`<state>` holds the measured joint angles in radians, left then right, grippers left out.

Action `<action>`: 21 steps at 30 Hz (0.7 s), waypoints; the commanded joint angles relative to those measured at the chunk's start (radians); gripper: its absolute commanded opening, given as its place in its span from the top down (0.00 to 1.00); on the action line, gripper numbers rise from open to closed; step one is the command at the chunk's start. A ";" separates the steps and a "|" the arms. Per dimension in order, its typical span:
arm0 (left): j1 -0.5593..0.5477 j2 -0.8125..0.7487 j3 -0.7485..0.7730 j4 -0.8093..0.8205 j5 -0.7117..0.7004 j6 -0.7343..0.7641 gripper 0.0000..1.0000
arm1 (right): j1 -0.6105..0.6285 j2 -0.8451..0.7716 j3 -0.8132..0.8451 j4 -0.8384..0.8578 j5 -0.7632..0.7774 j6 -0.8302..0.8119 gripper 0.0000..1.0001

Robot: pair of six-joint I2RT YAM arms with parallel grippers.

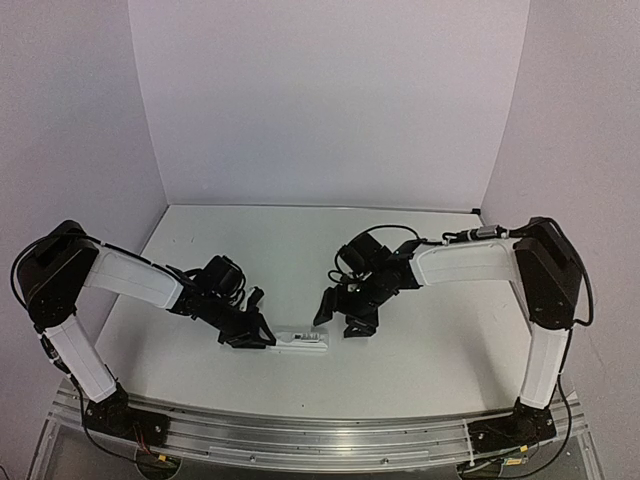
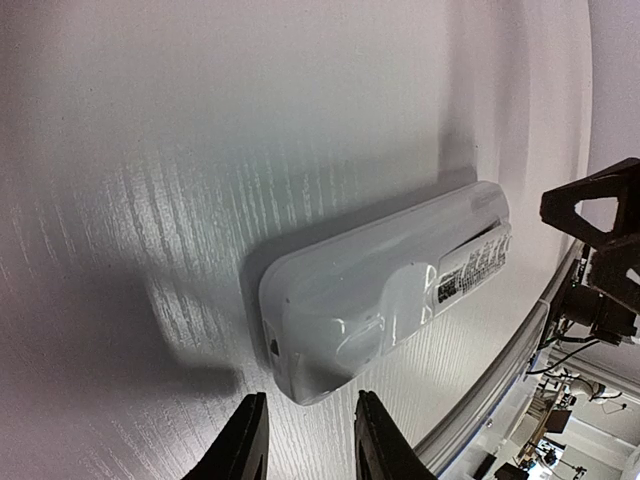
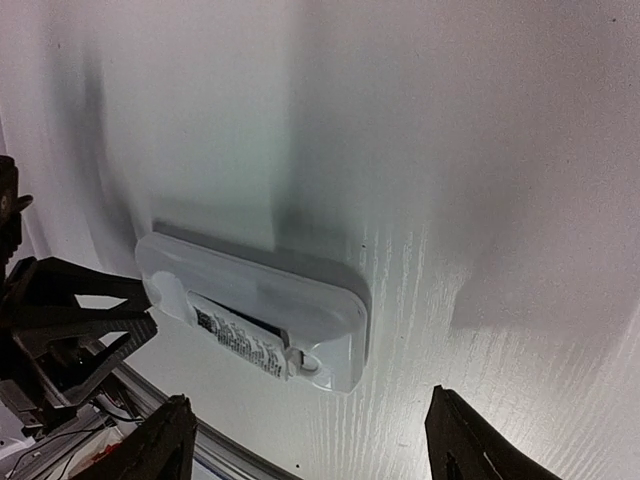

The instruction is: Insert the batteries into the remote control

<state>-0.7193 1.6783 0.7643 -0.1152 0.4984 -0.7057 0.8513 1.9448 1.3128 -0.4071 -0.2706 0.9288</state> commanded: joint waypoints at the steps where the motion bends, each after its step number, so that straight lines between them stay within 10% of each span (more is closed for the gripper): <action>1: -0.005 -0.027 0.036 -0.005 0.005 0.016 0.70 | 0.000 0.036 0.024 0.043 -0.036 0.042 0.24; 21: -0.012 0.029 0.063 -0.017 -0.022 0.012 0.74 | 0.001 0.126 0.051 0.059 -0.086 0.045 0.39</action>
<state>-0.7212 1.6908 0.7913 -0.1154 0.4943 -0.7059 0.8513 2.0521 1.3399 -0.3515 -0.3432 0.9649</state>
